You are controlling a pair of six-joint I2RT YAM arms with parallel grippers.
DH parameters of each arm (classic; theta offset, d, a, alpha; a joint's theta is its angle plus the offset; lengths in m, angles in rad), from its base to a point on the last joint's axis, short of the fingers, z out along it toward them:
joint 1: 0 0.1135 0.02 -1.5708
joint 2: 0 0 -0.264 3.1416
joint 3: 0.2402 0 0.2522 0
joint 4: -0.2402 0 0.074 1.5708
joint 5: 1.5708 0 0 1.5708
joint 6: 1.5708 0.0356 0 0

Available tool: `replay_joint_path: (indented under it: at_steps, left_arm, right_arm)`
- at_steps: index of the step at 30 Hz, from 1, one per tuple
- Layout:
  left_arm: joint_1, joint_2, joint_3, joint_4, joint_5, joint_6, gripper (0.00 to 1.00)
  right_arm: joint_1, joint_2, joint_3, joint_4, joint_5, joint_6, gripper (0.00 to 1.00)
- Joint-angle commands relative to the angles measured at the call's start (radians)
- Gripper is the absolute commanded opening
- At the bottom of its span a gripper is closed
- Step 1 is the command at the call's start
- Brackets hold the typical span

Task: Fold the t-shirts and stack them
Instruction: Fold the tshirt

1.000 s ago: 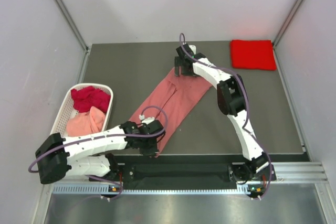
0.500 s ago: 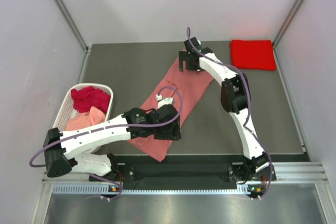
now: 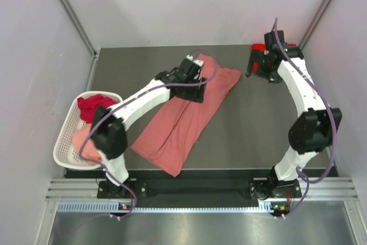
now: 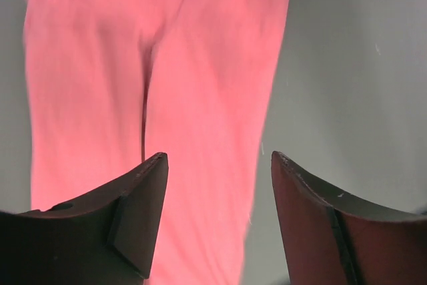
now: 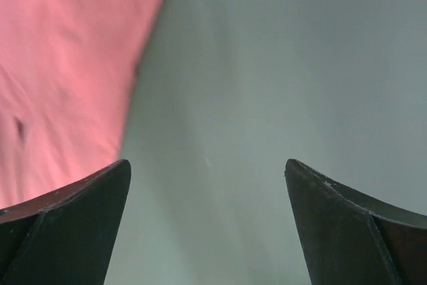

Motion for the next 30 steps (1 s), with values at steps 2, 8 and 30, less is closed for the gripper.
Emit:
replay_joint_path:
  at_steps: [2, 8, 30]
  left_arm:
    - [0.043, 0.269, 0.275, 0.05, 0.125, 0.316, 0.68]
    - [0.086, 0.561, 0.472, 0.088, 0.13, 0.394, 0.67]
    - [0.322, 0.894, 0.722, 0.094, 0.075, 0.051, 0.57]
  right_arm:
    - [0.028, -0.131, -0.174, -0.08, -0.027, -0.058, 1.0]
    - [-0.006, -0.283, -0.4, -0.058, -0.082, -0.043, 1.0]
    - [-0.01, -0.316, -0.506, -0.031, -0.132, -0.031, 1.0]
